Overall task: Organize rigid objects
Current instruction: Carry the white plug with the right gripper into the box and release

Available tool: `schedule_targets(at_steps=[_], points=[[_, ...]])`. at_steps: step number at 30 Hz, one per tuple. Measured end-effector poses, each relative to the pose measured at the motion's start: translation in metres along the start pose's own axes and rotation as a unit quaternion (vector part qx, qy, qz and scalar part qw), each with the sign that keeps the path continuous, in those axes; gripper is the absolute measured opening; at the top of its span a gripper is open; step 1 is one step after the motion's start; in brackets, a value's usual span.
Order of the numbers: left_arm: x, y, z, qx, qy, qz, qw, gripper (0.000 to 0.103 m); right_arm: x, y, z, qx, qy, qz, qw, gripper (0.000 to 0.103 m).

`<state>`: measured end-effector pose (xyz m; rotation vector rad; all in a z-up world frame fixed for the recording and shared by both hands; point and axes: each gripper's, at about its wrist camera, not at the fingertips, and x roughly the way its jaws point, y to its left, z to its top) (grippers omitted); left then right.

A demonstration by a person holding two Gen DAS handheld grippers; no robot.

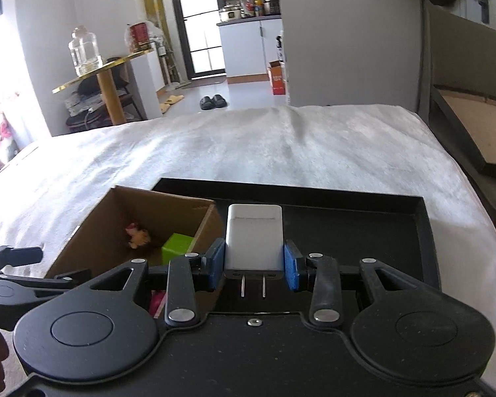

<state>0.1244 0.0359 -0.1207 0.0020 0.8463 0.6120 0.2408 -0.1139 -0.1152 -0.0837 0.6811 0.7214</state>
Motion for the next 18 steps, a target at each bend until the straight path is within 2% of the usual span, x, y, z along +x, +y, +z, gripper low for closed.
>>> schedule_targets(at_steps=[5,7,10,18], points=[[0.001,0.005,-0.002,-0.012,0.0,-0.01,0.9999,0.063,0.001,0.015,0.004,-0.011,0.002,0.018,1.0,0.036],[0.003,0.006,-0.002,-0.016,0.002,-0.019,0.9997,0.053,0.002,0.023,0.005,-0.014,0.004,0.026,1.0,0.036],[0.004,0.009,-0.003,-0.023,0.003,-0.028,0.9993,0.044,0.005,0.036,0.004,-0.023,0.008,0.038,0.999,0.036],[0.008,0.021,-0.009,-0.038,0.008,-0.048,0.9981,0.023,0.018,0.065,0.0,-0.033,0.032,0.065,0.997,0.036]])
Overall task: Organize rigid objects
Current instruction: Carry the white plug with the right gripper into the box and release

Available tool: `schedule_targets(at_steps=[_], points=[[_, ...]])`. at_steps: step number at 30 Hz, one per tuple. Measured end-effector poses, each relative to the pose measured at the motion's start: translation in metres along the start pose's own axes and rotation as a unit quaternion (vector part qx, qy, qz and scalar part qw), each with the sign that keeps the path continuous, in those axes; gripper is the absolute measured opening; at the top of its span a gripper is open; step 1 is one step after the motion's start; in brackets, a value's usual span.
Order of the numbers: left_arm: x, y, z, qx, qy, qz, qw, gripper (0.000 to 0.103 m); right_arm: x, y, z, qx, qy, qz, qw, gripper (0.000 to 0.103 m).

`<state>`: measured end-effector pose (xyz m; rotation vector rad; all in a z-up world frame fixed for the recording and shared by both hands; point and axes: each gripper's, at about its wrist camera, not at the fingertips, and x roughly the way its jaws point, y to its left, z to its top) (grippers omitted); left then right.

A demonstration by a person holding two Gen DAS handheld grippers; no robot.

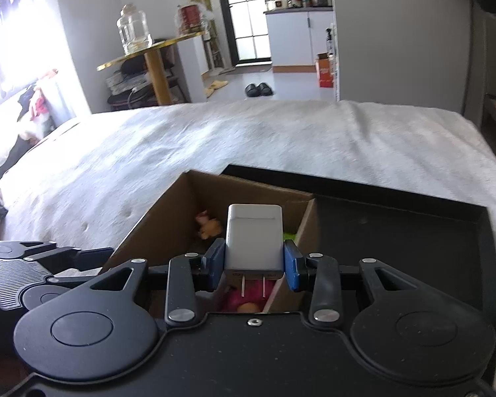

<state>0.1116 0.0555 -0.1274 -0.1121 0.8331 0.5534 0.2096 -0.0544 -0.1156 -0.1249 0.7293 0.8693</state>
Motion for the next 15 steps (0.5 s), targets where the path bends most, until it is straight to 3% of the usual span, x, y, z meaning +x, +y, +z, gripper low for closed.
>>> schedule_targets(at_steps=[15], points=[[0.007,0.017,-0.007,-0.021,0.008,-0.025,0.9994,0.019,0.031,0.025,-0.005,0.018,0.052,0.034,0.998,0.037]])
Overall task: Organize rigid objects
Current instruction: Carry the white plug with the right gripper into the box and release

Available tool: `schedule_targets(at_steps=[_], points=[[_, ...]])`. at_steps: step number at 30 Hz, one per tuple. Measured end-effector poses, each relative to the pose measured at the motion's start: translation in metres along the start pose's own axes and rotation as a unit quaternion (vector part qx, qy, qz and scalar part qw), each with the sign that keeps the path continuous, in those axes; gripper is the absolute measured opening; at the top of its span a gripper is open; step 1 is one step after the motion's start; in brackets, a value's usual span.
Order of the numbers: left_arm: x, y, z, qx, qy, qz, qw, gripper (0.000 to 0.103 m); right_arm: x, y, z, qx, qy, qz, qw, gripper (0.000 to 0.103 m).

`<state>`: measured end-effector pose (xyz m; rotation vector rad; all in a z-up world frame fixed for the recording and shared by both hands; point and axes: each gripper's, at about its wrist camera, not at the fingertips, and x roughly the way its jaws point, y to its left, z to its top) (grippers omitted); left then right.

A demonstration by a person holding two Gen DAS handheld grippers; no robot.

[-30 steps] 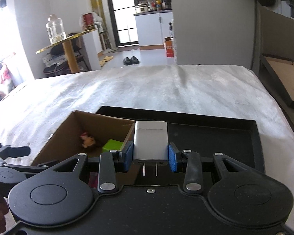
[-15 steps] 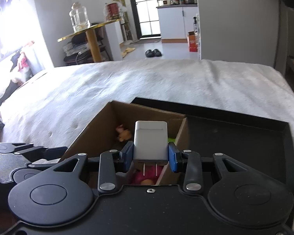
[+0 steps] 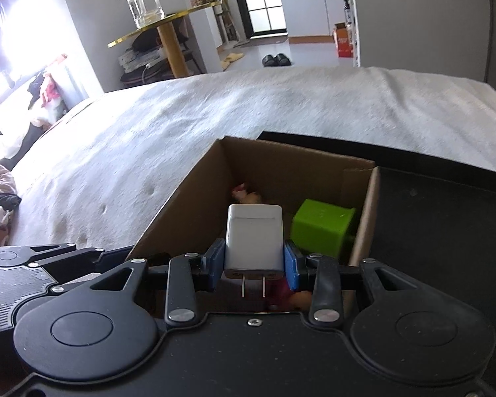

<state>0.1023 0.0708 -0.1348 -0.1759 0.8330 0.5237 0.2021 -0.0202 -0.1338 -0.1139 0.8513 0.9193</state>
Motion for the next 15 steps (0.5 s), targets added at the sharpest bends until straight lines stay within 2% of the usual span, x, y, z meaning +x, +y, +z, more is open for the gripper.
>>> schedule_targets(at_steps=[15], points=[[0.0,-0.004,0.003,0.003,0.005,0.01,0.9999,0.019,0.022,0.0,0.0,0.049,0.043,0.038,0.997,0.04]])
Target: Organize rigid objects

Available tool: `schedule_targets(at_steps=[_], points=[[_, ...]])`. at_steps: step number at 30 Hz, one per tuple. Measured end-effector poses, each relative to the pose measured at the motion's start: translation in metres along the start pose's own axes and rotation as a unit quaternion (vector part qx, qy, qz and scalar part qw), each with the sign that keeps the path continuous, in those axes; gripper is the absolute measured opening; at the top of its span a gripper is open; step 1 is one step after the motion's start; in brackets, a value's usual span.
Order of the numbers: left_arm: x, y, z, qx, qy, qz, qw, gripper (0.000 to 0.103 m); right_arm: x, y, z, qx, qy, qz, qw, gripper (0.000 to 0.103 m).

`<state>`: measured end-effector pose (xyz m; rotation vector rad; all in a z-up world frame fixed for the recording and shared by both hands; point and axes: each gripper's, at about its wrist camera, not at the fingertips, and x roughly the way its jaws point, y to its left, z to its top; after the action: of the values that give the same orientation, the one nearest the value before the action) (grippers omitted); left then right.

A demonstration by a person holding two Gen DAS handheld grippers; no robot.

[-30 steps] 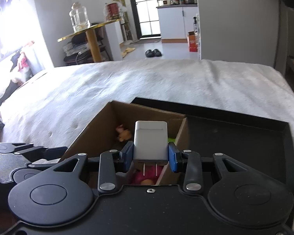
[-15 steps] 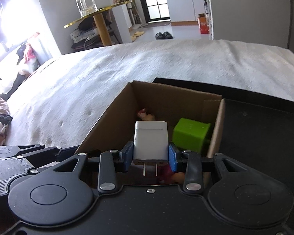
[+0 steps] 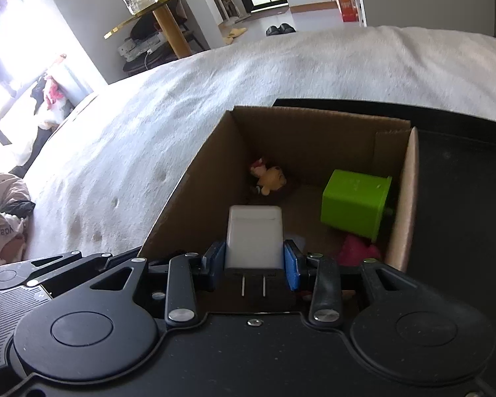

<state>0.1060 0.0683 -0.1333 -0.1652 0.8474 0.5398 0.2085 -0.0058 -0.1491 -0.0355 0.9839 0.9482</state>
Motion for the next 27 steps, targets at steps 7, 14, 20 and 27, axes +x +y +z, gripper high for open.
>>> schedule_targets(at_steps=[7,14,20,27], points=[[-0.001,-0.007,0.003,0.008,0.0,0.01,0.9999,0.019,-0.018,-0.007,0.002,0.0,-0.013,0.012,1.0,0.04],[-0.005,-0.012,0.005,0.016,0.005,0.019,0.9997,0.02,-0.042,-0.018,-0.001,0.01,-0.031,0.005,0.999,0.039],[-0.018,-0.015,0.013,0.033,0.003,0.012,0.9994,0.023,-0.06,-0.03,-0.006,0.024,-0.031,-0.008,0.999,0.039],[-0.038,-0.018,0.027,0.052,0.003,-0.016,0.9985,0.039,-0.085,-0.038,-0.006,0.023,-0.047,-0.02,0.998,0.042]])
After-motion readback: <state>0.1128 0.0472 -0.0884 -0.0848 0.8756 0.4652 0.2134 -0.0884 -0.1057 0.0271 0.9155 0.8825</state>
